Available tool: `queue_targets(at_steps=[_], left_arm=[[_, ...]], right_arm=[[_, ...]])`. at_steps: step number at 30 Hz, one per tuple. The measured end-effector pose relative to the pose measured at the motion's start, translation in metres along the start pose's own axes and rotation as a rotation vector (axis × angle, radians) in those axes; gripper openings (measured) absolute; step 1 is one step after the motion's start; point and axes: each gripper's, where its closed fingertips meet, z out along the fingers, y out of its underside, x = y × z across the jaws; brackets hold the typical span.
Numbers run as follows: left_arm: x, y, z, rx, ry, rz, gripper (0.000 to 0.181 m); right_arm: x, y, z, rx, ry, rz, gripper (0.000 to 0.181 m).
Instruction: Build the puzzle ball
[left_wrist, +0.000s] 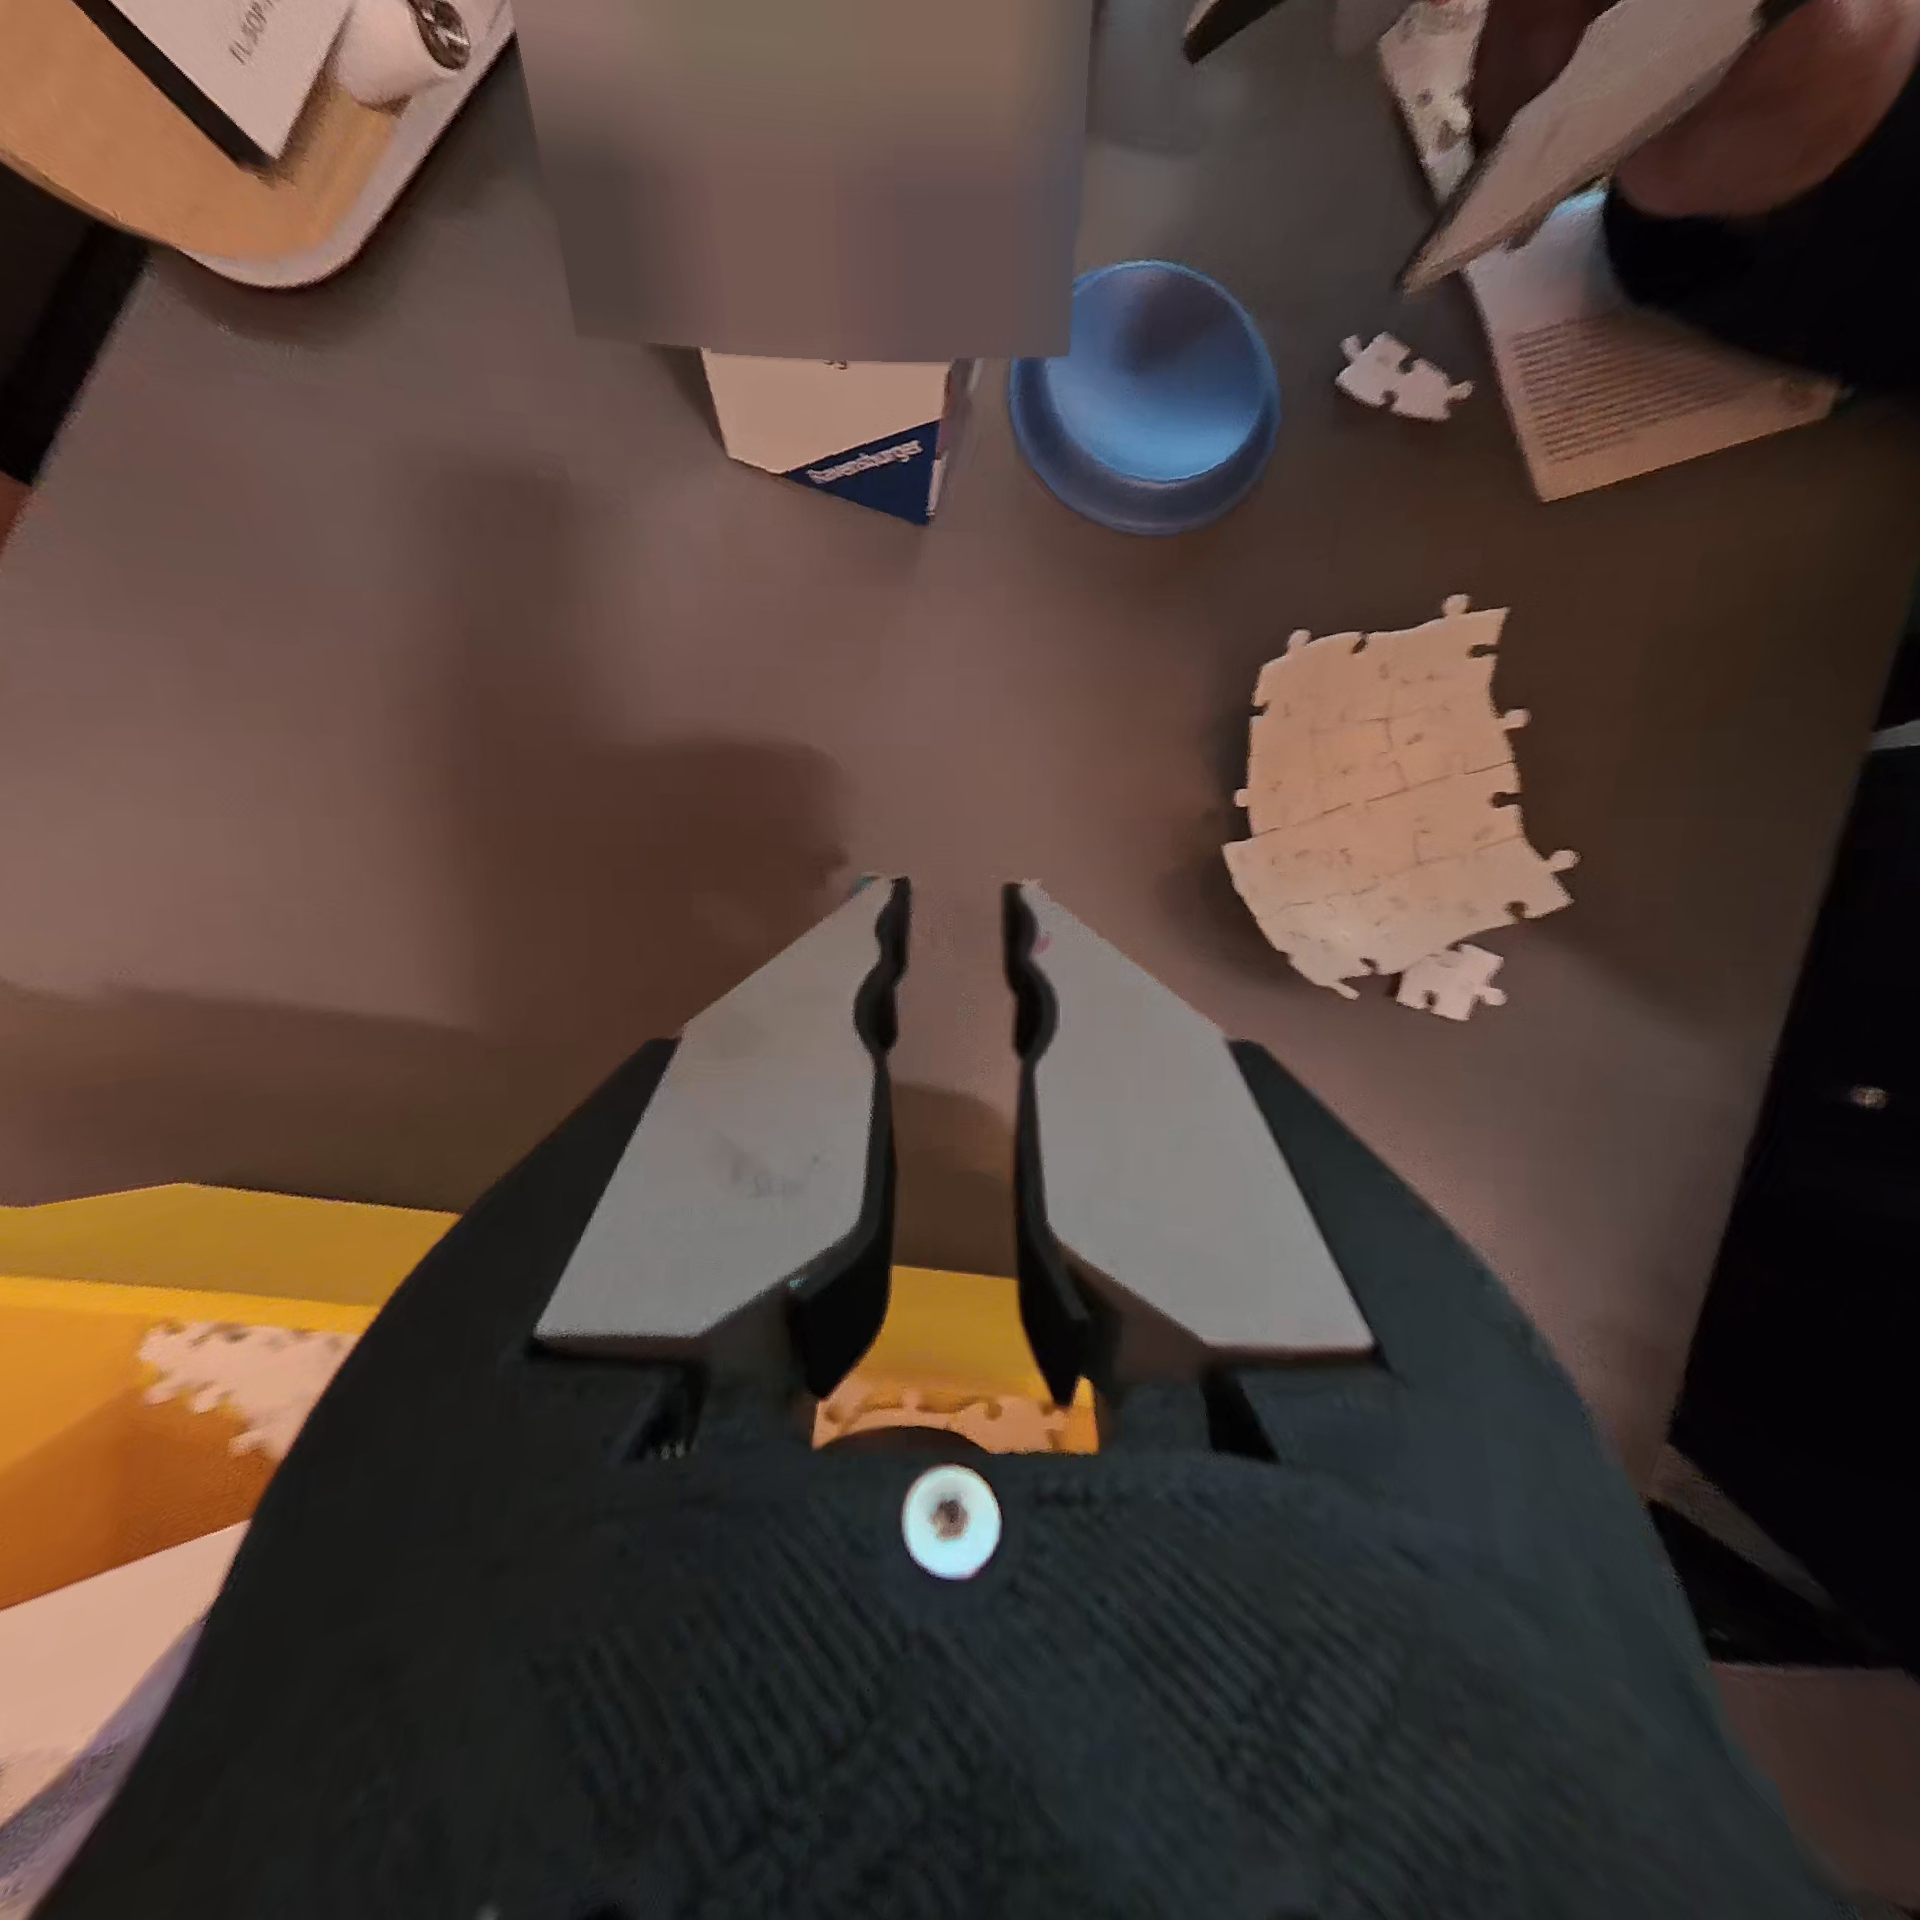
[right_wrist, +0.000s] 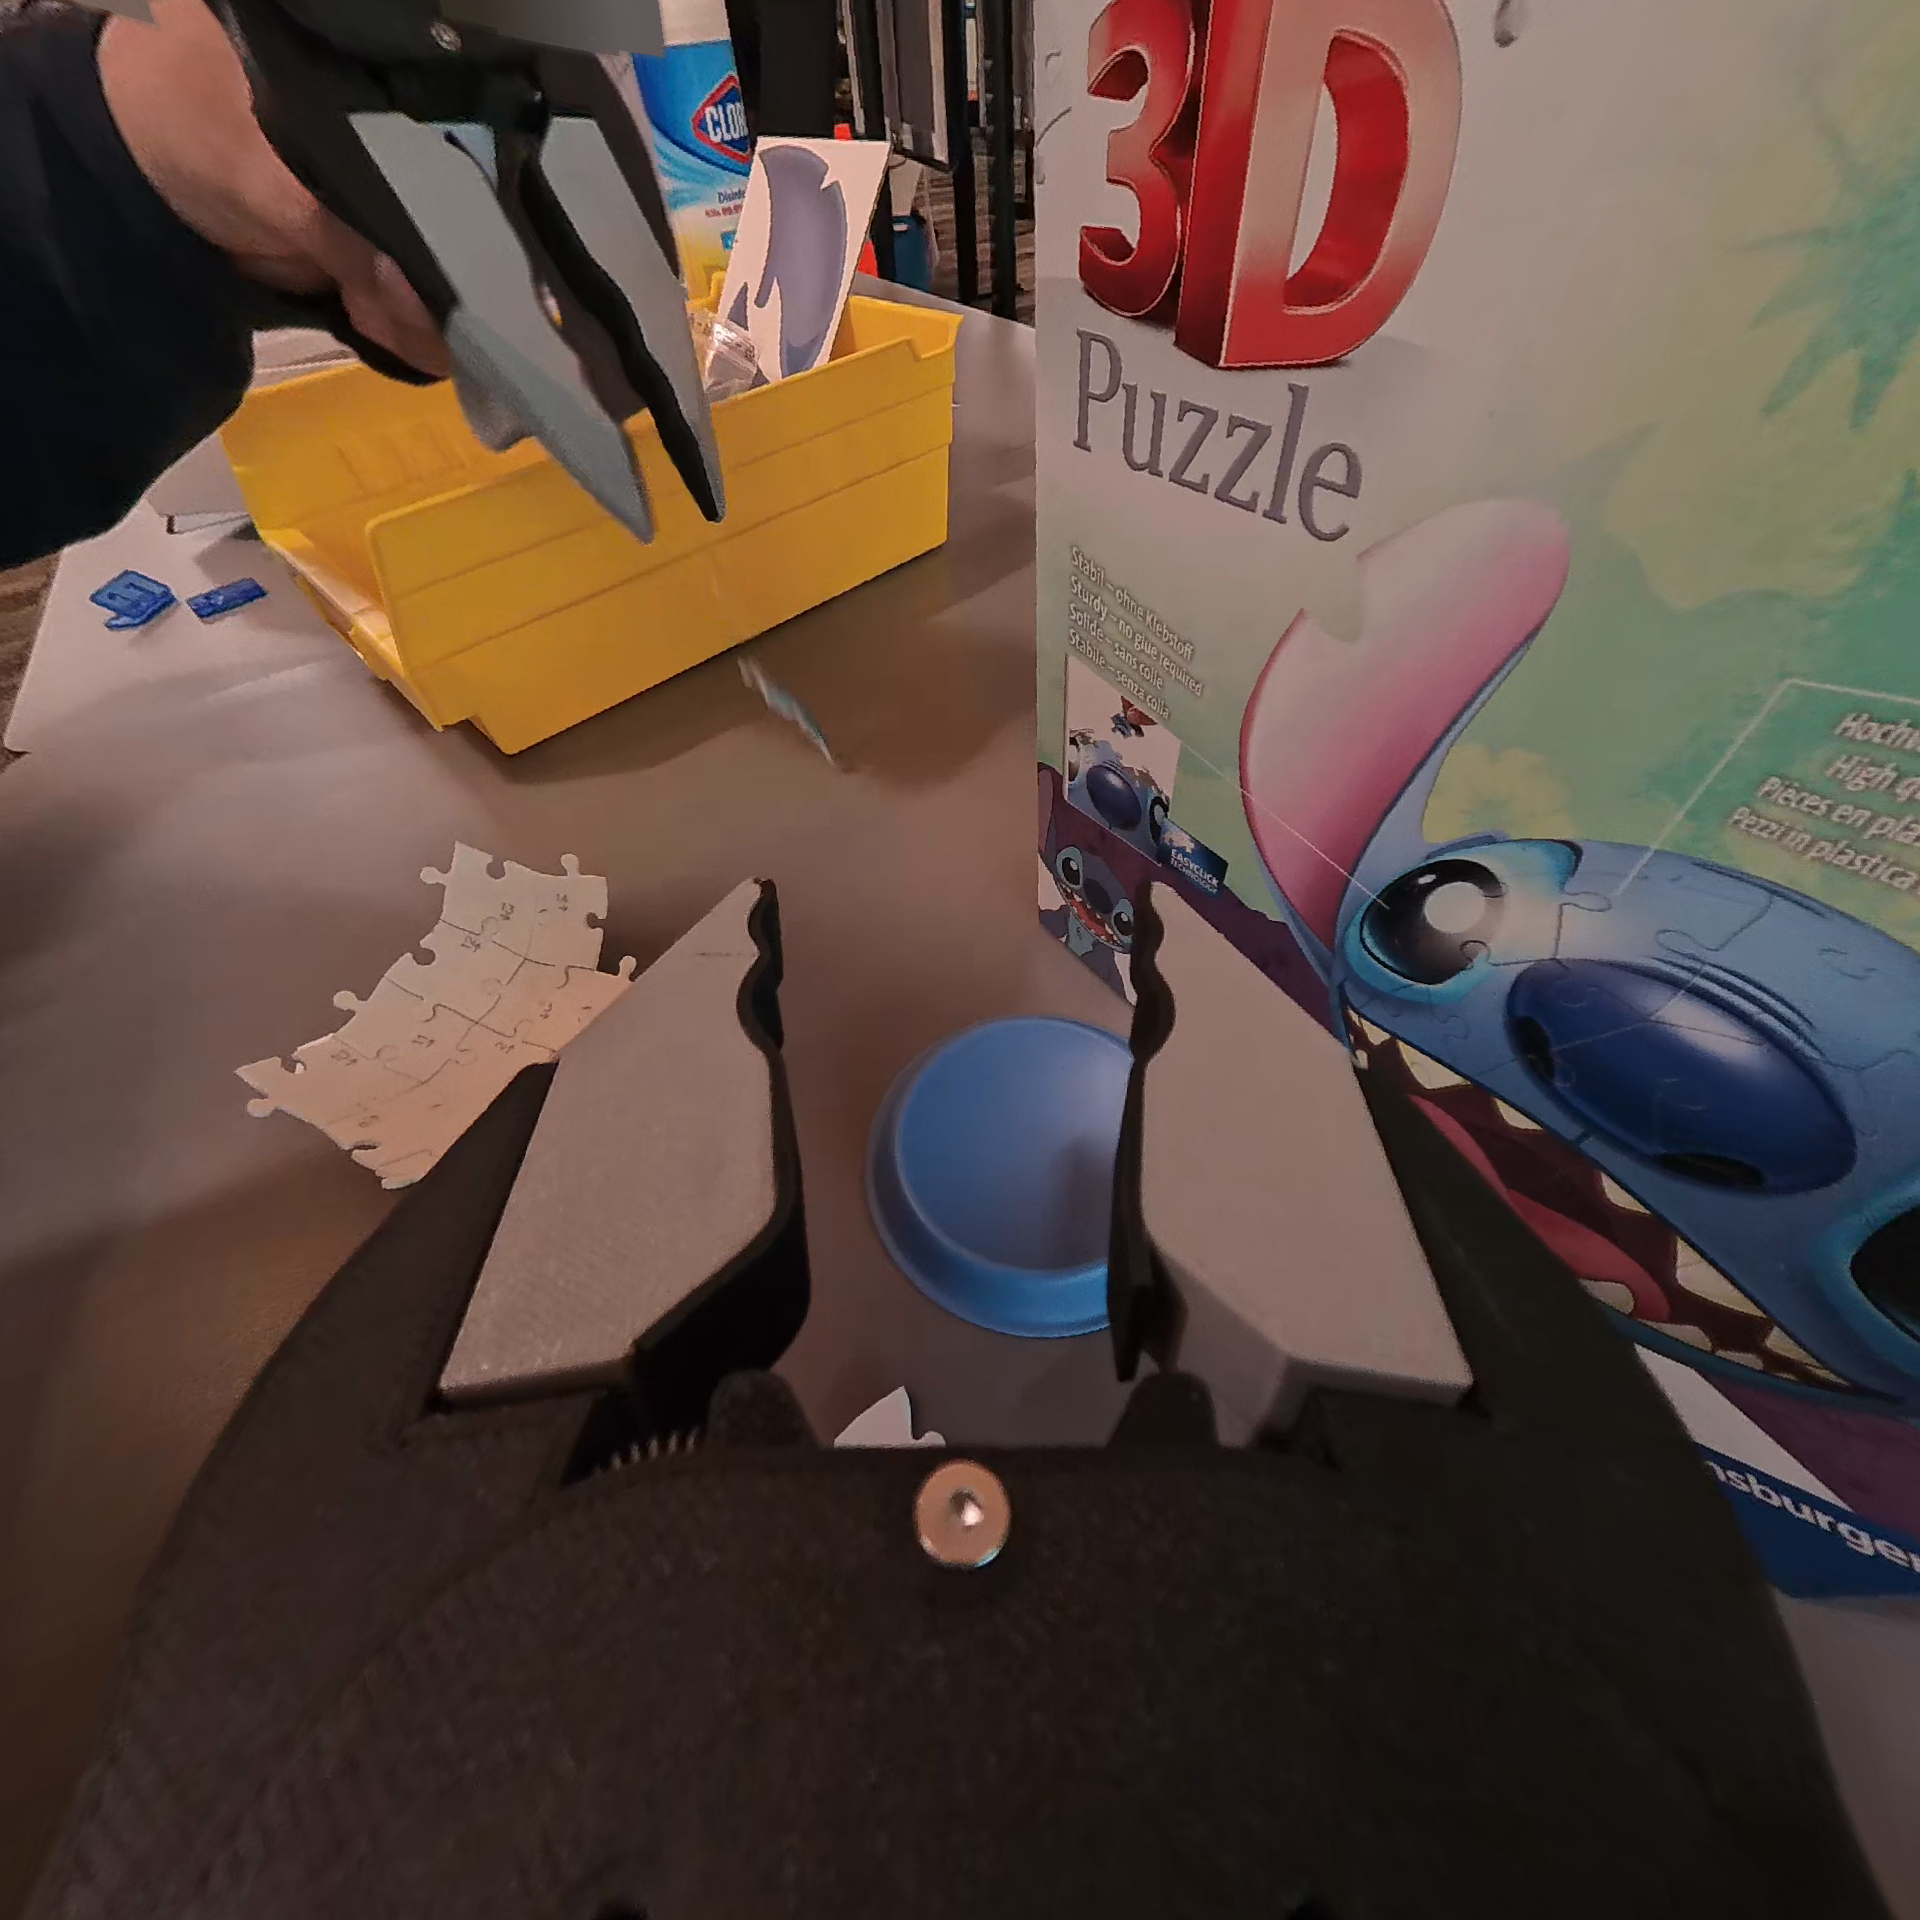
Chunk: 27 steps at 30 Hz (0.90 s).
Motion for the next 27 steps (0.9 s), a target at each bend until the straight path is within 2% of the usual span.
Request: queue_targets(at_steps=[1, 3, 5, 7, 11, 16, 19, 21, 27], left_arm=[[0.006, 0.002, -0.001, 0.003, 0.037, -0.021, 0.028], [0.002, 0.008, -0.006, -0.01, 0.006, -0.035, 0.035], [-0.01, 0.014, -0.021, -0.007, -0.087, -0.026, 0.025], [-0.016, 0.021, -0.041, 0.026, -0.093, -0.063, 0.014], [-0.033, 0.076, -0.058, -0.085, -0.072, -0.229, 0.038], [-0.049, 0.137, -0.037, -0.217, -0.068, -0.301, 0.034], [-0.051, 0.157, -0.019, -0.287, -0.048, -0.319, 0.035], [-0.058, 0.159, -0.015, -0.302, -0.099, -0.313, 0.023], [-0.048, 0.163, -0.016, -0.361, -0.056, -0.339, 0.032]], right_arm=[[0.001, 0.0, 0.0, -0.001, 0.0, 0.003, 0.065], [0.002, 0.002, 0.001, -0.005, 0.002, 0.007, 0.065], [0.002, 0.003, 0.002, -0.009, 0.004, 0.009, 0.065], [0.003, 0.002, 0.001, -0.009, 0.01, 0.006, 0.065], [0.004, 0.0, -0.002, 0.002, 0.017, 0.006, 0.065], [0.004, 0.002, 0.0, -0.008, 0.01, 0.013, 0.065], [0.005, 0.004, 0.001, -0.018, 0.021, 0.009, 0.064], [0.006, 0.003, 0.0, -0.015, 0.027, 0.009, 0.063], [0.007, 0.0, -0.003, 0.001, 0.027, 0.017, 0.063]])
